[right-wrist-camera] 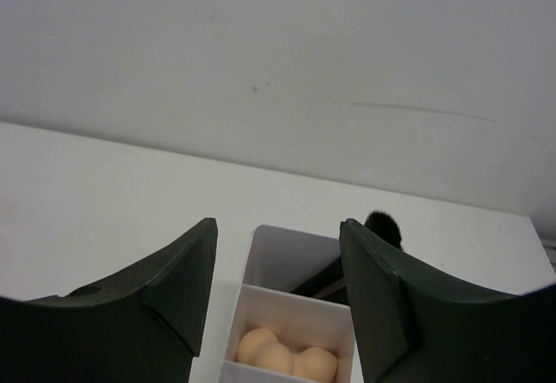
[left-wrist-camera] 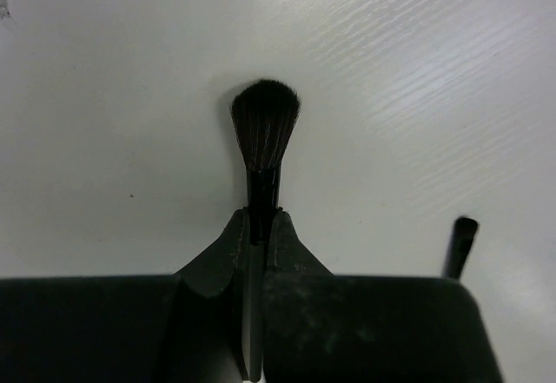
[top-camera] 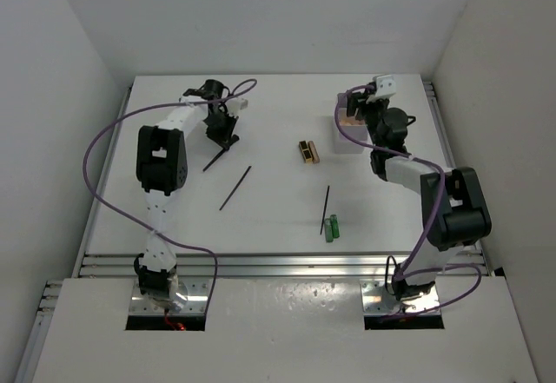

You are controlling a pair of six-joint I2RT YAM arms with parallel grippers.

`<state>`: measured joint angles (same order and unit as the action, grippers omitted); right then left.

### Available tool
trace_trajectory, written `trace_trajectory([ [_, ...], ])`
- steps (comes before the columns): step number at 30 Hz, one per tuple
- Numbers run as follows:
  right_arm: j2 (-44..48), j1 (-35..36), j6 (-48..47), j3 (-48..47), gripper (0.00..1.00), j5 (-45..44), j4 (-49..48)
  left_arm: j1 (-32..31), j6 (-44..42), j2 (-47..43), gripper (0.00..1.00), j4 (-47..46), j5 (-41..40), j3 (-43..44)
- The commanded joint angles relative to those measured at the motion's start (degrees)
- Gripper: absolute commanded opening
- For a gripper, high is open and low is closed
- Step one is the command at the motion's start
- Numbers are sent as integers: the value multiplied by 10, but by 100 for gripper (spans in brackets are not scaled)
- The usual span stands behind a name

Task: Organize the makeup

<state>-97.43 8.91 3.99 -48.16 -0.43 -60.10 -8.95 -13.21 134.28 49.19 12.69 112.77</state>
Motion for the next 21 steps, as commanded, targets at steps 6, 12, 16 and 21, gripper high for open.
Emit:
trace_trajectory([
  [6,67,30,1,-139,60,139,286,9,95,-109,0,-147,150,131],
  [12,-1,130,-20,-242,71,165,360,-23,194,-211,0,-397,211,9],
  [16,-62,149,114,-330,72,219,306,-48,240,-254,0,-474,226,-54],
  [21,-121,167,175,-388,72,234,277,-70,240,-267,0,-474,233,-70],
])
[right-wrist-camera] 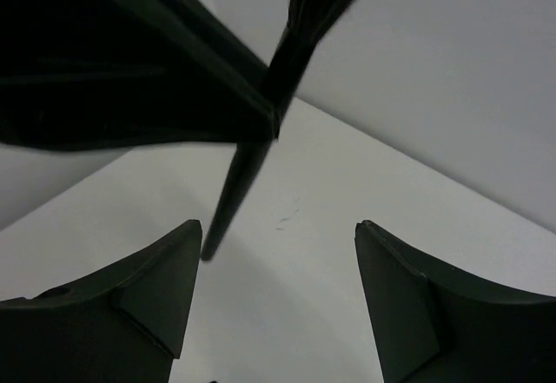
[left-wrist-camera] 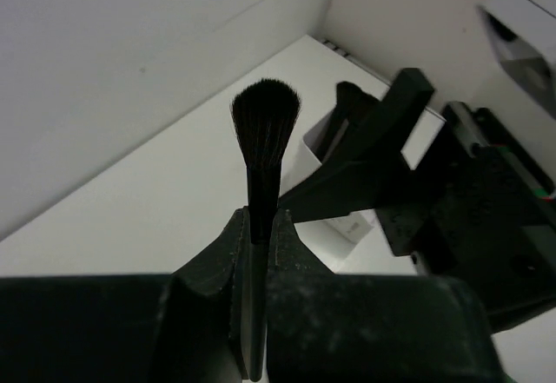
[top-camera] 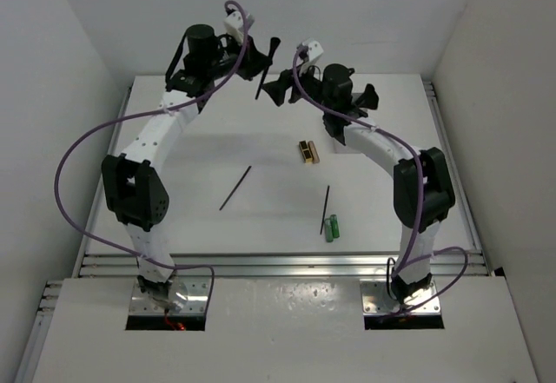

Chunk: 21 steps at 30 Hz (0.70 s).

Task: Organize the makeup

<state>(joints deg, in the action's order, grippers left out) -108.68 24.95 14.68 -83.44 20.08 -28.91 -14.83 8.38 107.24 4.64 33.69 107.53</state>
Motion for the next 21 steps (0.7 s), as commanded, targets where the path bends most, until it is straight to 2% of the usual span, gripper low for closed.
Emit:
trace_trajectory([
  [1,-15,8,73,-43,71,28,-30,-17,18,3,0,-34,16,-23],
  [4,-18,12,86,-37,68,1,-28,-24,18,-2,0,-34,11,-23],
  [6,-18,12,91,-18,66,-9,-60,-24,18,-2,0,-34,11,-28],
  [9,-19,12,97,-8,57,-22,-62,-29,18,-2,0,-34,11,-40],
  [10,-19,11,95,-8,52,-25,-63,-29,18,-2,0,-34,16,-40],
  [11,-26,11,98,-8,41,-28,-67,-29,23,-2,0,-34,16,-40],
  [13,-30,12,101,-7,27,-35,-77,-35,23,-2,0,-34,28,-45],
  [14,-36,11,108,-10,16,-35,-76,-35,23,-2,0,-34,28,-45],
  [17,-45,4,128,-15,3,-37,-84,-40,29,-2,0,-34,28,-50],
  [18,-44,5,129,-12,1,-40,-88,-40,29,-2,0,-34,28,-50],
  [19,-44,3,132,-9,0,-42,-94,-40,29,-2,5,-27,33,-50],
  [21,-42,-1,133,1,0,-57,-99,-40,29,-2,27,-20,33,-50],
])
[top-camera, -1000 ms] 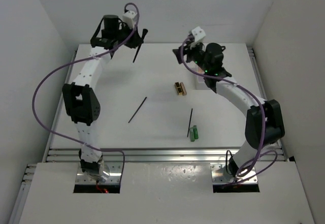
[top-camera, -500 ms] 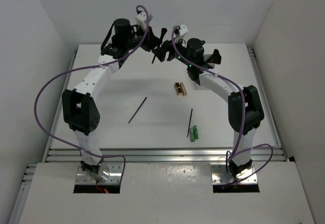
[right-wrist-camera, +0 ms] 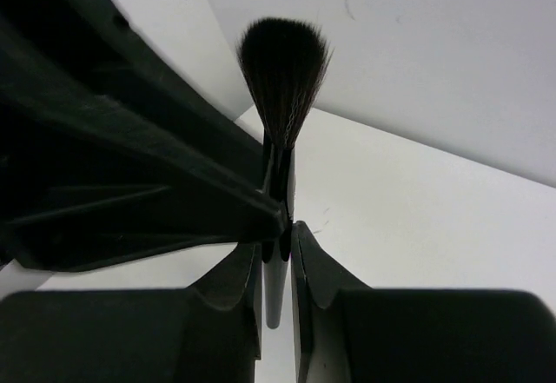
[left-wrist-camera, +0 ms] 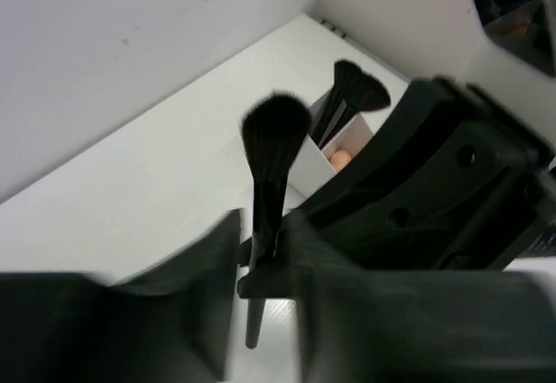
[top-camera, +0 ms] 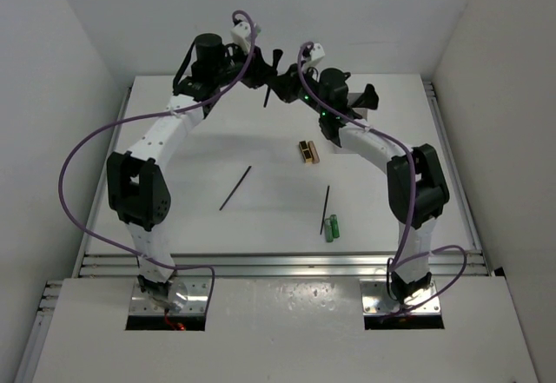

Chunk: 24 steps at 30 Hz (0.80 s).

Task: Organize the makeup

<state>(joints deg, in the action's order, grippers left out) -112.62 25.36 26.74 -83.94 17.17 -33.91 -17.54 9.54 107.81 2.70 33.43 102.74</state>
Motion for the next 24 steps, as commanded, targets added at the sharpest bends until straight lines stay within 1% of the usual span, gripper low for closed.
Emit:
trace_trajectory([
  [1,-1,-8,11,9,0,-35,-52,-13,12,-8,41,-1,36,-8],
  [2,2,-15,9,12,0,-37,-56,-13,12,-8,65,5,36,-8],
  [3,4,-19,5,20,0,-44,-58,-7,12,-8,73,5,36,-8],
  [5,9,-38,-18,34,0,-48,-66,7,0,-13,84,11,36,-8],
  [6,20,-44,-43,42,0,-49,-71,13,-16,-13,89,19,36,-8],
  [7,23,-58,-76,61,0,-59,-77,26,-27,-13,91,26,30,-8],
  [8,34,-73,-94,82,0,-66,-89,31,-41,-13,93,34,21,-8],
  [10,47,-95,-153,112,0,-115,-91,45,-94,-18,94,75,-12,-14],
  [12,59,-116,-172,127,0,-153,-102,51,-129,-18,94,118,-37,-26],
  [13,57,-130,-193,144,0,-167,-129,51,-159,-23,94,128,-61,-50],
  [15,37,-150,-203,149,0,-171,-146,51,-205,-23,94,150,-89,-80],
  [16,32,-153,-203,149,0,-168,-169,51,-222,-29,92,158,-113,-110],
  [18,8,-165,-200,150,0,-167,-186,43,-256,-29,91,175,-144,-140],
  [20,-2,-169,-201,140,0,-166,-210,27,-264,-29,88,187,-186,-174],
  [21,-20,-180,-202,137,0,-166,-209,27,-269,-23,86,192,-195,-184],
  [24,-39,-189,-200,124,0,-159,-209,22,-269,-23,86,199,-201,-226],
])
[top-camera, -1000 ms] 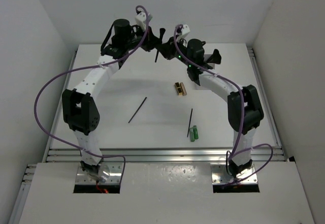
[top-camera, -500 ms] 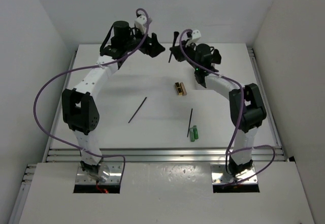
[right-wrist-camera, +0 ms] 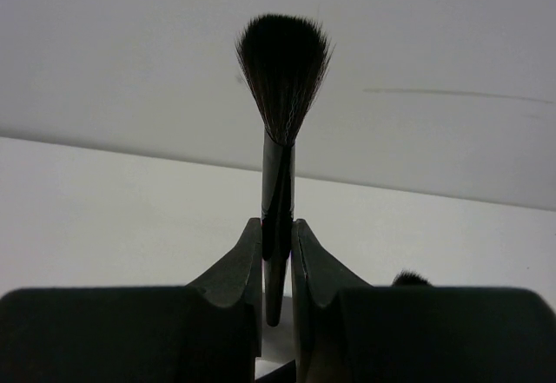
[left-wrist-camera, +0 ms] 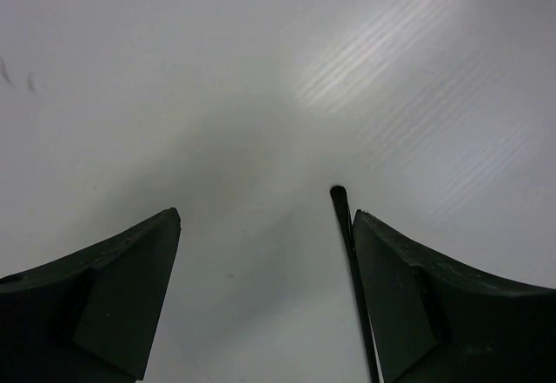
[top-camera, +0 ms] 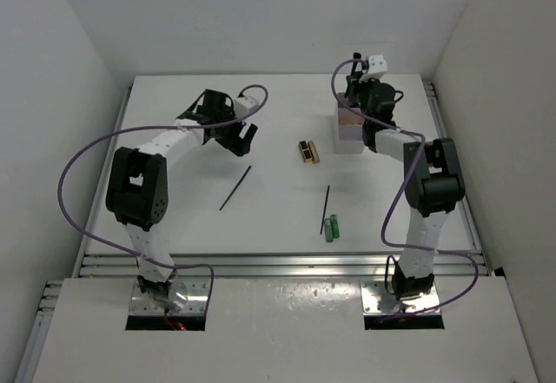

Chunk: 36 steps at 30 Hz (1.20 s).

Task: Organize the makeup

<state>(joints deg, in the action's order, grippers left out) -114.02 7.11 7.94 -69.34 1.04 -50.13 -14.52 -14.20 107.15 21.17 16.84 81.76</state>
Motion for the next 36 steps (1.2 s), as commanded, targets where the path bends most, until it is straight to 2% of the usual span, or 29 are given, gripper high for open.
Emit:
trace_trajectory([
  [1,-34,-6,-12,-20,0,4,-51,-9,-32,-12,86,14,-35,-33],
  [8,-53,-6,-2,16,1,8,-68,-28,-60,0,86,14,-46,-68],
  [9,-51,-5,-5,23,6,8,-66,-28,-60,0,86,14,-46,-74],
  [10,-39,-5,-8,27,19,9,-64,-28,-60,0,86,14,-46,-74],
  [12,-25,-4,-16,40,29,11,-57,-28,-60,0,86,14,-51,-74],
  [13,-17,-3,-17,43,39,12,-54,-28,-60,5,86,14,-52,-74],
  [15,2,-1,-23,50,47,12,-45,-28,-55,5,86,14,-52,-74],
  [16,11,0,-32,53,54,10,-42,-28,-49,5,86,14,-52,-74],
  [20,63,10,-57,51,68,-5,3,-28,-43,0,86,19,-52,-57],
  [22,81,25,-73,38,71,-10,59,-22,-38,-6,86,25,-52,-39],
  [25,149,47,-116,-3,79,-28,282,-6,-21,-12,86,44,-58,-9],
  [27,188,61,-121,-30,82,-41,363,2,-7,-18,86,62,-70,-3],
  [28,199,70,-118,-33,84,-58,466,10,0,-23,86,68,-87,3],
  [29,208,76,-116,-33,86,-63,497,10,6,-29,86,78,-96,3],
  [30,231,86,-109,-36,86,-66,529,18,13,-29,86,84,-103,3],
  [31,237,98,-104,-38,86,-88,616,24,13,-36,86,89,-116,-3],
  [32,244,105,-86,-40,86,-96,645,24,18,-44,86,89,-122,-12],
  [35,252,144,-7,-46,80,-122,804,38,33,-58,86,94,-122,-28],
  [36,246,149,22,-43,76,-126,824,46,46,-66,86,94,-122,-37],
])
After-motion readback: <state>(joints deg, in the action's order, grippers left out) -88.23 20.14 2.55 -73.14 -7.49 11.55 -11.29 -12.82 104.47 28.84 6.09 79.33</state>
